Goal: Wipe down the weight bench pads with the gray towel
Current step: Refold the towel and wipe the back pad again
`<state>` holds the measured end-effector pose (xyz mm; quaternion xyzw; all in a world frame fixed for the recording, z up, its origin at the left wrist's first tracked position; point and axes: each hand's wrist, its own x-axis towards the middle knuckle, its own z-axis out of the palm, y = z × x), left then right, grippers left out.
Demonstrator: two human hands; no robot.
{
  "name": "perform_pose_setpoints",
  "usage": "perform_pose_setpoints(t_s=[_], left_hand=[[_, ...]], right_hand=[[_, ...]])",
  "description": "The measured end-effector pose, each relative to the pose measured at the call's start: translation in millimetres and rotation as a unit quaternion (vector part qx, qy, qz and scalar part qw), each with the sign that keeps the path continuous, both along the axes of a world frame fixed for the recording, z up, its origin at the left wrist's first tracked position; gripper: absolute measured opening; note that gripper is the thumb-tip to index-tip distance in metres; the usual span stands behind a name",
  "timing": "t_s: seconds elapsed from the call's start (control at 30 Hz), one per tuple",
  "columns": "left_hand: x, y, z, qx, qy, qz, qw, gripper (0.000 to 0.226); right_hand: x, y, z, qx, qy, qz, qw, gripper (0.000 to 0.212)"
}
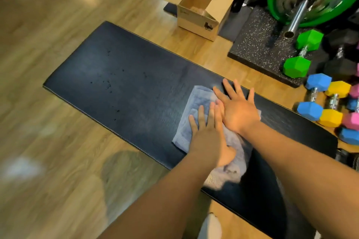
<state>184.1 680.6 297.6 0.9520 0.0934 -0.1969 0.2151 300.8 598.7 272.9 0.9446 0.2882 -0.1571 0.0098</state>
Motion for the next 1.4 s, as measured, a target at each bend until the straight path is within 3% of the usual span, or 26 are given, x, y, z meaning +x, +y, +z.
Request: perform_pose_setpoints(t_s=[0.2,0.33,0.4,0.5,0.63,0.73,0.83,0.87,0.93,1.0,1.13,1.23,1.4], left_hand=[[-36.8,3.7,2.1,0.013,-0.019,-0.001,1.0,0.101],[-60.1,29.2,-9.8,0.063,-0.056,-0.008,0.996,0.087],[-51.4,42.3,-9.0,0.072,-0.055,-0.023,0.996,0.084],[-12.4,67.7,-1.5,0.073,0.026,-0.091,0.993,0.087],[41.1,104.5,-6.2,0.118,0.029,-0.152,0.981,0.095],[62.9,113.6,9.6,0.167,0.015,-0.14,0.976,0.085],[24.3,82.8,20.7,0.143,-0.059,-0.073,0.985,0.068],[-4.8,68.0,19.1,0.118,-0.089,-0.048,0.988,0.071],[-61.7,46.8,15.1,0.065,-0.069,-0.043,0.995,0.096],[-84.8,46.2,-3.4,0.09,-0.046,-0.074,0.992,0.107],[-35.3,72.5,-17.7,0.105,-0.071,-0.005,0.992,0.087],[5.4,89.0,-22.7,0.131,-0.043,-0.01,0.99,0.088],[51.7,110.3,-20.6,0.111,-0.022,0.059,0.992,0.098]], right_hand=[[-46.2,-16.0,7.1,0.227,-0.014,0.071,0.971,0.048],[-88.7,-30.6,0.9,0.149,-0.006,0.142,0.979,0.056],[-79.4,-19.9,-3.2,0.098,-0.026,0.136,0.986,0.061],[-54.3,3.6,-5.2,0.059,-0.03,0.108,0.992,0.062],[-16.2,34.9,-4.5,0.037,-0.041,0.079,0.995,0.064],[6.7,57.1,-3.3,0.016,-0.048,0.05,0.997,0.061],[-1.0,58.2,-3.7,0.045,-0.055,0.026,0.997,0.063],[-5.6,55.8,-4.1,0.063,-0.055,0.014,0.996,0.064],[-8.4,51.8,-4.5,0.082,-0.053,0.003,0.995,0.062],[-8.9,53.2,-1.4,0.089,-0.06,0.004,0.994,0.059],[-26.4,56.3,10.9,0.084,-0.039,-0.021,0.995,0.052],[-8.8,66.2,14.4,0.057,0.02,-0.021,0.998,0.055],[50.3,108.2,3.1,0.085,0.011,0.018,0.996,0.047]])
